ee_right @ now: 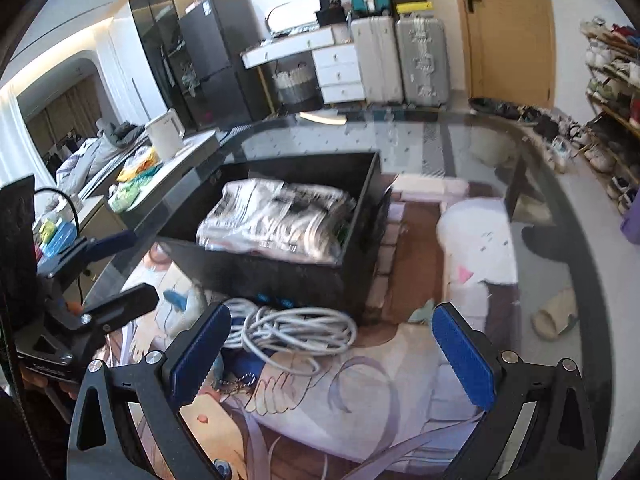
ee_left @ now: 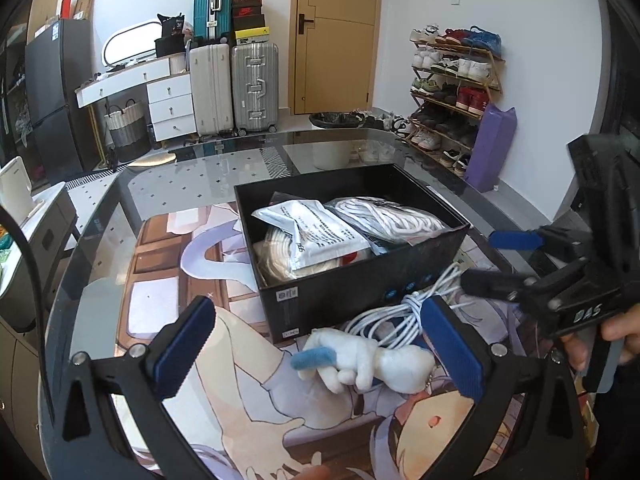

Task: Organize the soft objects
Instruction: 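Withdraw both tools from the box toward the plush toy and white cable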

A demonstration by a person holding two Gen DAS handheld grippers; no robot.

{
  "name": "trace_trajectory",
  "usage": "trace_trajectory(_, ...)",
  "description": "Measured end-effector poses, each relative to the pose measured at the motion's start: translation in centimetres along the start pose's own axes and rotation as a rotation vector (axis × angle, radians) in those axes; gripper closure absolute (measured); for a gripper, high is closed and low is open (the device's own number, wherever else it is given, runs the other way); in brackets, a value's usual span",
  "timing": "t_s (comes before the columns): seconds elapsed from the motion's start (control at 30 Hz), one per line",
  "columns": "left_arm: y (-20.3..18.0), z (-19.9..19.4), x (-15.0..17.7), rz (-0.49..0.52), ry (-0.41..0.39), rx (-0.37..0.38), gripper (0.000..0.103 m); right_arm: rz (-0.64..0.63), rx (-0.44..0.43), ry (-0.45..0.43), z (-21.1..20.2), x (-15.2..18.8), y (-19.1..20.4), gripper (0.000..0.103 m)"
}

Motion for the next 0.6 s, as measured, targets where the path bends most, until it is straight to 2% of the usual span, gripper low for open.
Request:
trace_trajectory(0.3,0.7,0.2,1.2,-0.008,0.047,-0.018,0.0,-0.005,-0.014,0.057,2.3,1.4,1.1,0.001)
trace_trajectory(0.6,0.6,0.3,1.5,0.007,0.057,-0.011,0.0,-0.016,-0.009,0.092,3.7,2.0,1.9,0.001)
Point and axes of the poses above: each gripper's, at about its wrist camera, not at the fingertips, and z roughly the way its jaws point, y to its left, x to its underside, the point moved 4 cm from there along z, roughly the way its jaws point, and after that the axes turned 7 degrees about -y, right-handed, at the moved point
